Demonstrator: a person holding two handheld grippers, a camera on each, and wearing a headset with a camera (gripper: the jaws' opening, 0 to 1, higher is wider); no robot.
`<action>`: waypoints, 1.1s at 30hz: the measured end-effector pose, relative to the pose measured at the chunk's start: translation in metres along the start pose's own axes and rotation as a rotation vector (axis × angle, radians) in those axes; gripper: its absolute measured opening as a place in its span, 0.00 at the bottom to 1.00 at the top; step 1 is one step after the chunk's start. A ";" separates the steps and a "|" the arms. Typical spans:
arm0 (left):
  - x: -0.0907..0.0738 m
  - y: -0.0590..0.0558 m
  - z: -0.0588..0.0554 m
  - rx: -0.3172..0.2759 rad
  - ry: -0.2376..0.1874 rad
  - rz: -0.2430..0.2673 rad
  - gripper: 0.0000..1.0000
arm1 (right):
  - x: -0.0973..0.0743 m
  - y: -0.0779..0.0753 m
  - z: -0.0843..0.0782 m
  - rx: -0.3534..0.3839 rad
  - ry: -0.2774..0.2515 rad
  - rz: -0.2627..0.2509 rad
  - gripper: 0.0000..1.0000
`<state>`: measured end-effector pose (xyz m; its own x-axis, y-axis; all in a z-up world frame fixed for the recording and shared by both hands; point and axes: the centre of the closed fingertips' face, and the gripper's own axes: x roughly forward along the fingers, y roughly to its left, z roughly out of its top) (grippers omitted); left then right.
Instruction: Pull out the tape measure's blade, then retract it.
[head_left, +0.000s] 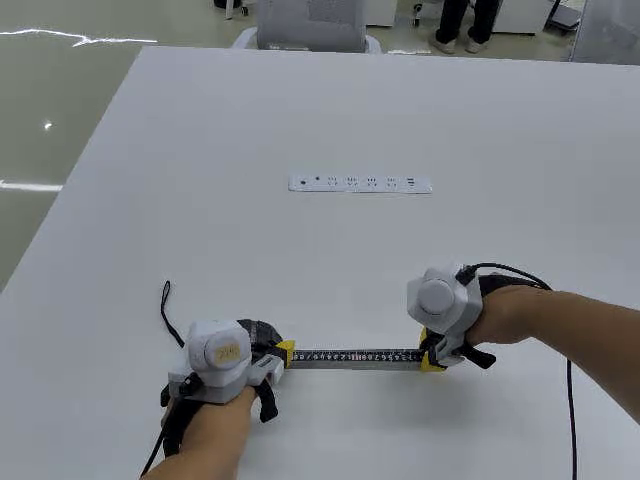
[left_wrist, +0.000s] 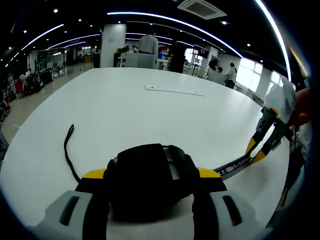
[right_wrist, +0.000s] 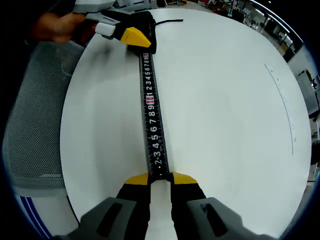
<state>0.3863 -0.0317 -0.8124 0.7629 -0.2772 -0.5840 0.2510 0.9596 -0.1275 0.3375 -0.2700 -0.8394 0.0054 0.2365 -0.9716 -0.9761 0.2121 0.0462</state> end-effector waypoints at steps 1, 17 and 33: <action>0.000 0.000 0.000 0.000 0.000 0.000 0.65 | 0.000 0.000 0.000 0.001 -0.001 0.000 0.14; -0.001 -0.001 0.000 -0.003 0.004 -0.001 0.65 | 0.001 0.001 0.006 0.000 0.012 -0.003 0.14; -0.001 -0.001 -0.001 -0.013 0.014 -0.012 0.65 | 0.003 0.001 0.012 -0.002 -0.014 0.008 0.14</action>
<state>0.3843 -0.0318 -0.8126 0.7516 -0.2882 -0.5933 0.2521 0.9567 -0.1454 0.3390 -0.2574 -0.8391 0.0001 0.2513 -0.9679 -0.9767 0.2079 0.0538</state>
